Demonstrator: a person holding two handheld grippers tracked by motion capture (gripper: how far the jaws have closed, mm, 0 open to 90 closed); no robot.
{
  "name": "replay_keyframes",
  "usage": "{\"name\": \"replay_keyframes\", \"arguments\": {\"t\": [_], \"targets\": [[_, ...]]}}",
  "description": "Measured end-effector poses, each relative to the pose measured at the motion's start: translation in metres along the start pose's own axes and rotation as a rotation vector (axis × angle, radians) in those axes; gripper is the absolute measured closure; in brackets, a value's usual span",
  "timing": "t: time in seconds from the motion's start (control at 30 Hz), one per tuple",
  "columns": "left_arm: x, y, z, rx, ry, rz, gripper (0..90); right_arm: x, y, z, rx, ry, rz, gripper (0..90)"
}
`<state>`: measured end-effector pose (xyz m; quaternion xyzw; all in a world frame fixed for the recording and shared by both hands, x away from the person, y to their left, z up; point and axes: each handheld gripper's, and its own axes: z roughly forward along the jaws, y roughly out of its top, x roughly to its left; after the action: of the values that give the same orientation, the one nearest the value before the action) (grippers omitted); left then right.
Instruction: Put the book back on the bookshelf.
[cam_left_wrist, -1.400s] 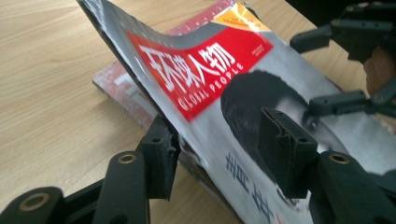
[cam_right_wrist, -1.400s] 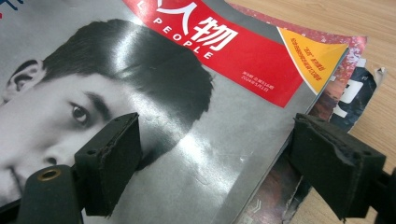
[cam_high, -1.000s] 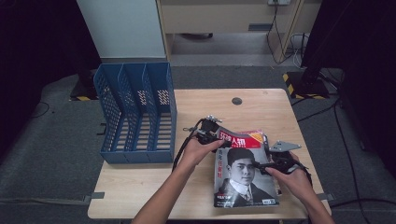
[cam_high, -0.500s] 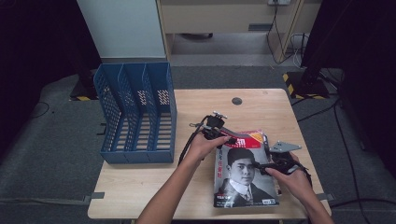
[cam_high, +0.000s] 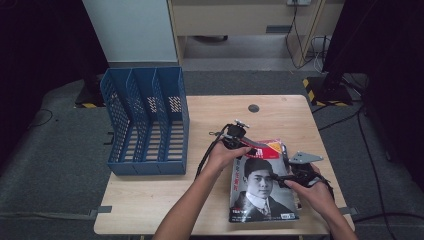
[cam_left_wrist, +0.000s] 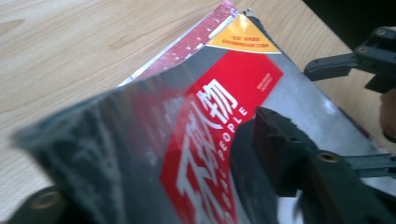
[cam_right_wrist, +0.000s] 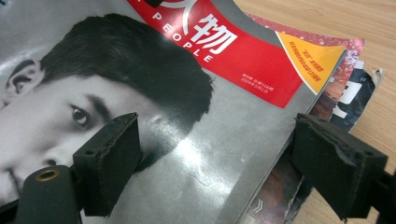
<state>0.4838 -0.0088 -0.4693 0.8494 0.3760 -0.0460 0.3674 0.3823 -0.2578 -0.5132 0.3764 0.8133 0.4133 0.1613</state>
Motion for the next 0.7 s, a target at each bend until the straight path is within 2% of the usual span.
{"name": "replay_keyframes", "arguments": {"t": [0.07,0.1,0.17,0.3,0.53,0.6,0.7], "targets": [[0.000,0.000,0.000,0.001,0.009,0.003,57.9,0.000,0.000,0.000,-0.001,0.000,0.001,16.1],[0.000,0.000,0.000,-0.005,0.010,-0.001,64.7,0.000,0.000,0.000,-0.001,0.001,0.002,16.0],[0.000,0.000,-0.001,-0.004,0.013,0.001,66.5,0.000,0.000,0.000,-0.003,-0.001,0.002,16.0],[-0.001,-0.001,-0.001,-0.021,0.026,-0.015,78.4,0.001,-0.001,0.000,-0.011,-0.002,0.002,15.6],[-0.004,-0.002,-0.007,-0.066,0.008,-0.016,81.5,0.001,-0.002,0.000,-0.016,-0.004,0.001,15.0],[-0.007,-0.001,-0.010,-0.080,0.006,-0.006,81.9,-0.001,-0.001,-0.001,-0.019,0.007,0.020,14.9],[-0.014,0.000,-0.016,-0.103,0.001,0.017,82.3,-0.005,-0.002,-0.003,-0.028,-0.004,0.040,15.1]]}}
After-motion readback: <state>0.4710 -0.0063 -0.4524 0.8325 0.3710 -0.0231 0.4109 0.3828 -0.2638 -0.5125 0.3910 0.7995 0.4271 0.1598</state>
